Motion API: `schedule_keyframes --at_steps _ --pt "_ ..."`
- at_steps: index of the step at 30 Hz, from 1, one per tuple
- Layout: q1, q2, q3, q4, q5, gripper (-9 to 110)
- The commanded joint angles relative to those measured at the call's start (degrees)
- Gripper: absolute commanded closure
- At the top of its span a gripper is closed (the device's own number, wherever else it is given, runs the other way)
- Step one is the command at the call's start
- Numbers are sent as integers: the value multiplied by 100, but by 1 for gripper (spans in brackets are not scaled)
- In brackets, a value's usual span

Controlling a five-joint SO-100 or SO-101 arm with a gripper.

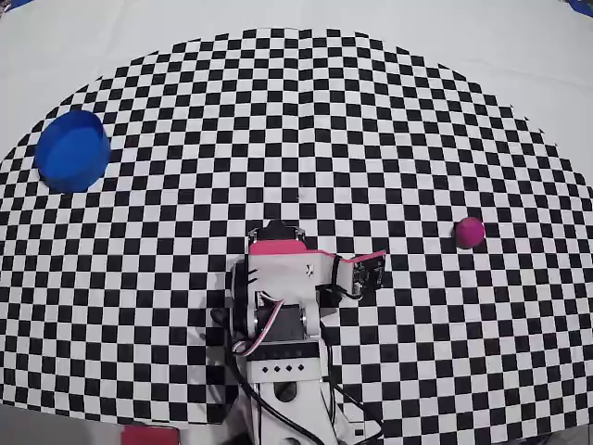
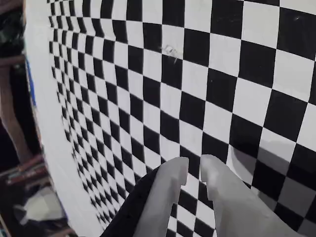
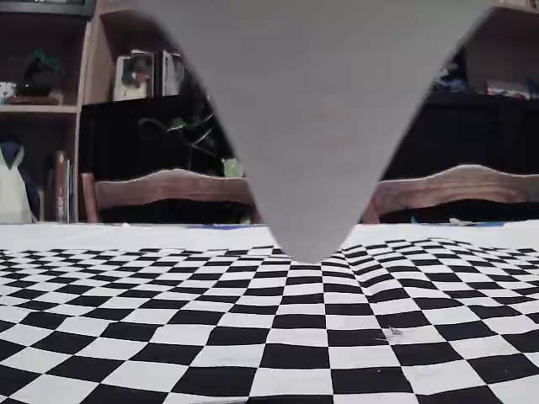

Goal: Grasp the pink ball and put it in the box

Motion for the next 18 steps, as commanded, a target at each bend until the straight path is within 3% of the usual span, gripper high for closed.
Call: schedule_keyframes --at_steps 1,11,18 --pt "26 97 9 35 26 101" --pt "35 97 9 0 9 101" --pt "70 -35 18 -747 -26 101"
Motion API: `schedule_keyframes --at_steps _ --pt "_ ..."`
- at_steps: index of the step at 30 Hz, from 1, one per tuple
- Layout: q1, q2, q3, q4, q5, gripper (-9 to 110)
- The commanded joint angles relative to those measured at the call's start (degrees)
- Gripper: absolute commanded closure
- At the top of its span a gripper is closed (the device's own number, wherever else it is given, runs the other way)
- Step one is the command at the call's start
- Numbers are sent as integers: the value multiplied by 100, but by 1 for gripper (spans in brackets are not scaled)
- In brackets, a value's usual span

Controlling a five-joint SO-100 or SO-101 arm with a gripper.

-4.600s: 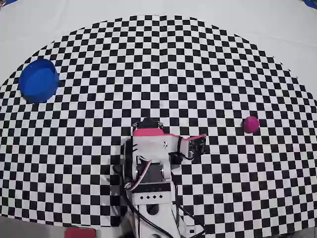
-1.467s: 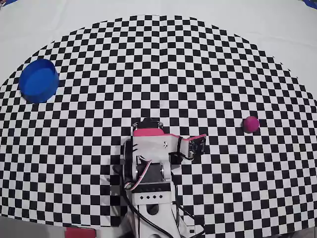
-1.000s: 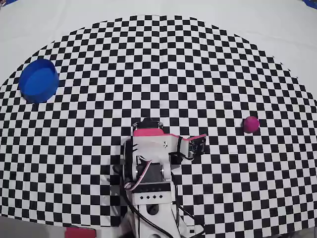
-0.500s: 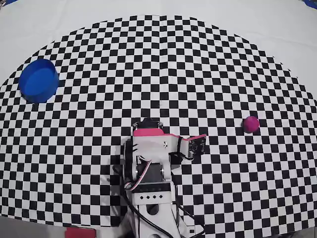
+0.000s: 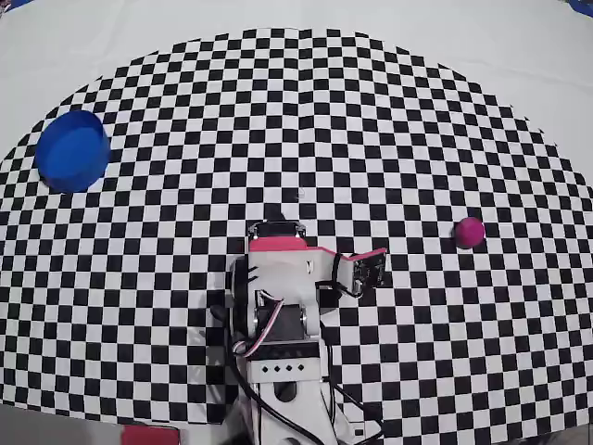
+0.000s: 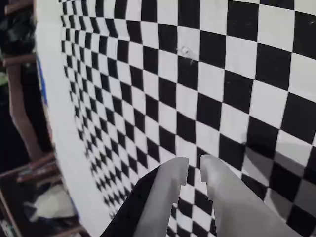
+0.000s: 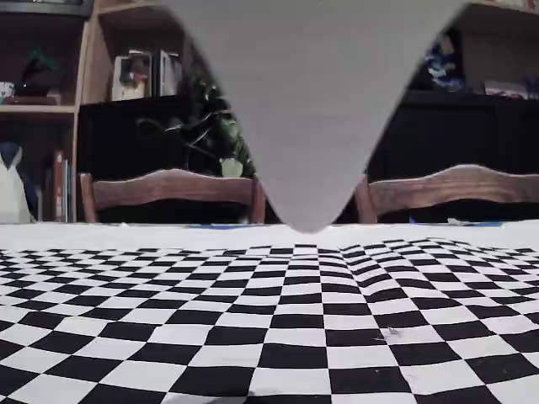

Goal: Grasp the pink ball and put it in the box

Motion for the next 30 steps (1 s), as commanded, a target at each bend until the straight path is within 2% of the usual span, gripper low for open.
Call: schedule_keyframes --at_steps 1,15,18,24,26,30 --pt "53 -62 18 -501 -35 101" --pt "202 -580 26 -3850 -35 101" --pt "220 -650 26 -4184 -53 101" --pt "272 -659 35 -4148 -1099 100" --pt "290 -668 44 -4087 -1547 89" --pt "299 -703 44 -4069 -2821 85"
